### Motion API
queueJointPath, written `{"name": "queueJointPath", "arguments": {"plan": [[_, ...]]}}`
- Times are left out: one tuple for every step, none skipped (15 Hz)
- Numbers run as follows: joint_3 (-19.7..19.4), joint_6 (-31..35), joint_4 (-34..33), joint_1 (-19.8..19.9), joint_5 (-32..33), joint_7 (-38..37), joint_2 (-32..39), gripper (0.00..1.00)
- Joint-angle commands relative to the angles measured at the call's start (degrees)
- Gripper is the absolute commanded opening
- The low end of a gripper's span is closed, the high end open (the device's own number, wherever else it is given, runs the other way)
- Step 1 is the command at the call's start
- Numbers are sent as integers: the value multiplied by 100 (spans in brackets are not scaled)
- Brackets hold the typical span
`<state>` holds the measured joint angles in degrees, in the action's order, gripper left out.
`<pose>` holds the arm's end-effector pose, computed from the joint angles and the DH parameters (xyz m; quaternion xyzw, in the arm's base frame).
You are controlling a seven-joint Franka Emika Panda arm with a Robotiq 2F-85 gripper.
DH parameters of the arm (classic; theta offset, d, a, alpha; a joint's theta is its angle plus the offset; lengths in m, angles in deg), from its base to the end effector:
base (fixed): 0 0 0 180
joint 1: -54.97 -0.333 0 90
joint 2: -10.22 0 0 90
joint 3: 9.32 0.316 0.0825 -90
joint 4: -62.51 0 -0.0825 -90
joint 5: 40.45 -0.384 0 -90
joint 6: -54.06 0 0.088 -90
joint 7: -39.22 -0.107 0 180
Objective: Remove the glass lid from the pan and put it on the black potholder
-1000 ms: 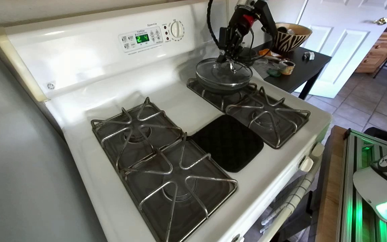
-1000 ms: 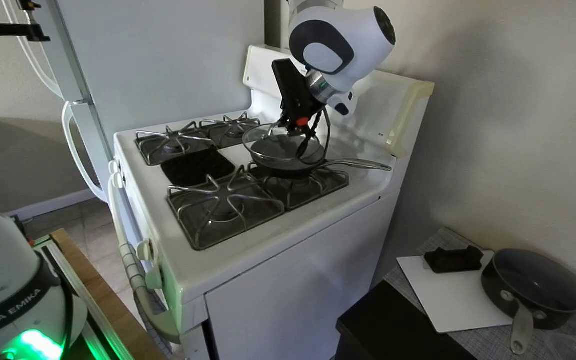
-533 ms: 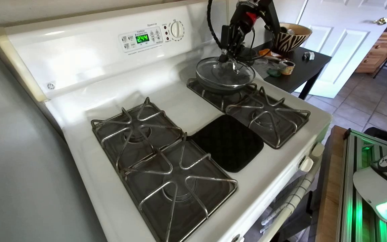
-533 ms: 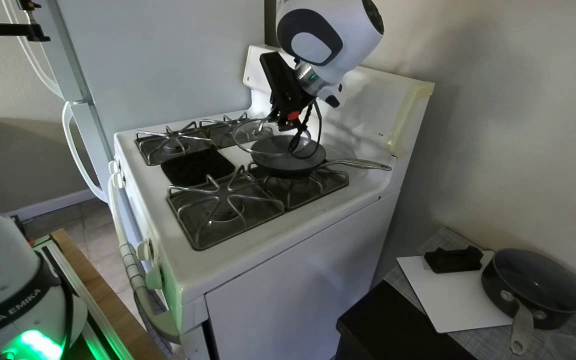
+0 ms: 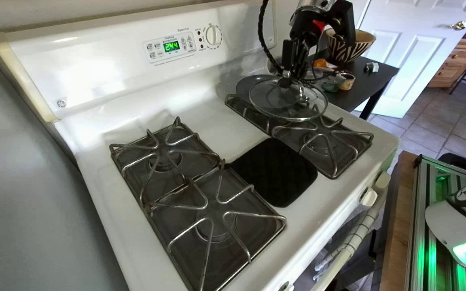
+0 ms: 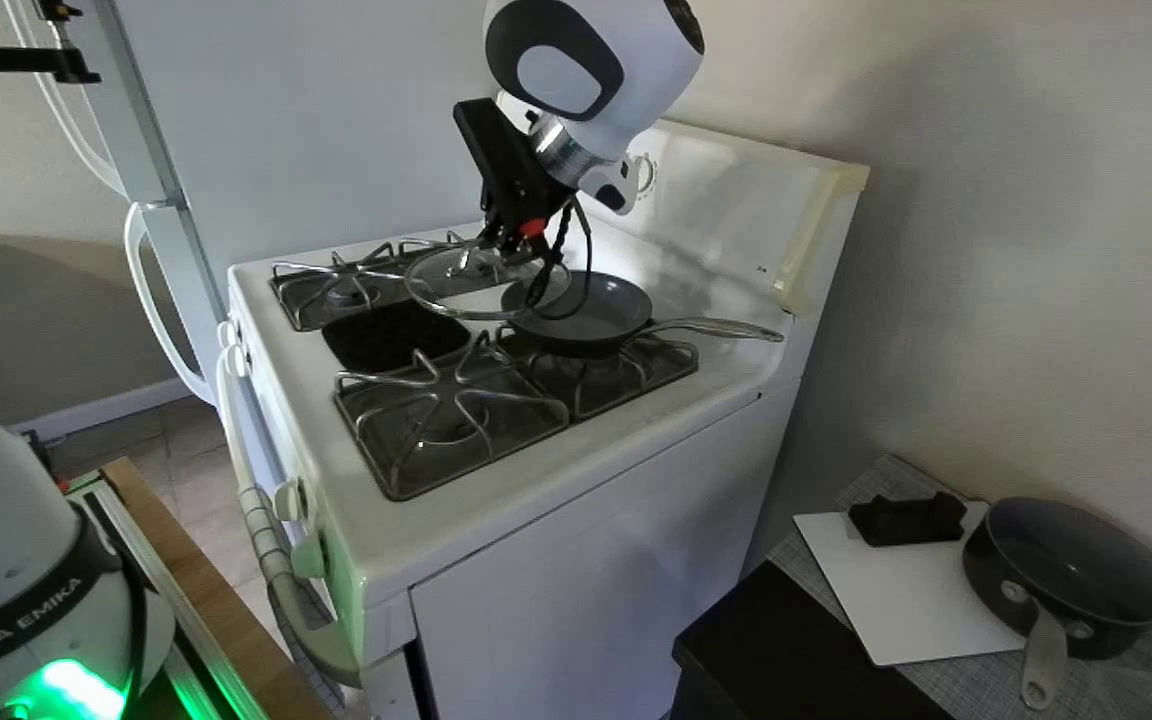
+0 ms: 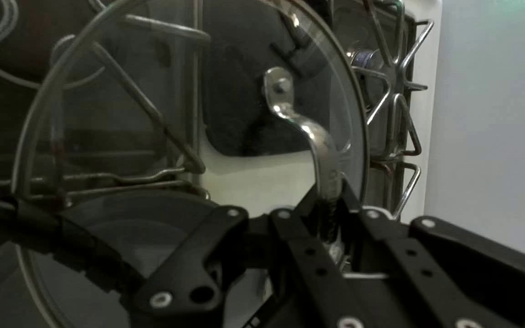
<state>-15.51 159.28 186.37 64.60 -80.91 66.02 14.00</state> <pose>0.5048 -0.0887 0.3562 -0.9321 0.0655 0.0580 0.3515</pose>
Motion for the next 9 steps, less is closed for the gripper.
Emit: {"name": "queueJointPath", "arguments": {"plan": [[14, -68, 594, -119, 111, 68, -648, 0], [21, -35, 701, -155, 111, 99, -726, 0], [30, -19, 814, -197, 122, 104, -816, 0], [45, 3, 931, -243, 147, 117, -903, 0], [69, 27, 1060, -291, 141, 112, -976, 0], [101, 82, 1181, -349, 141, 115, -1048, 0], [126, 100, 1267, -399, 138, 130, -1090, 0], [160, 120, 1359, -457, 140, 141, -1131, 0], [202, 166, 1448, -512, 130, 147, -1175, 0]]}}
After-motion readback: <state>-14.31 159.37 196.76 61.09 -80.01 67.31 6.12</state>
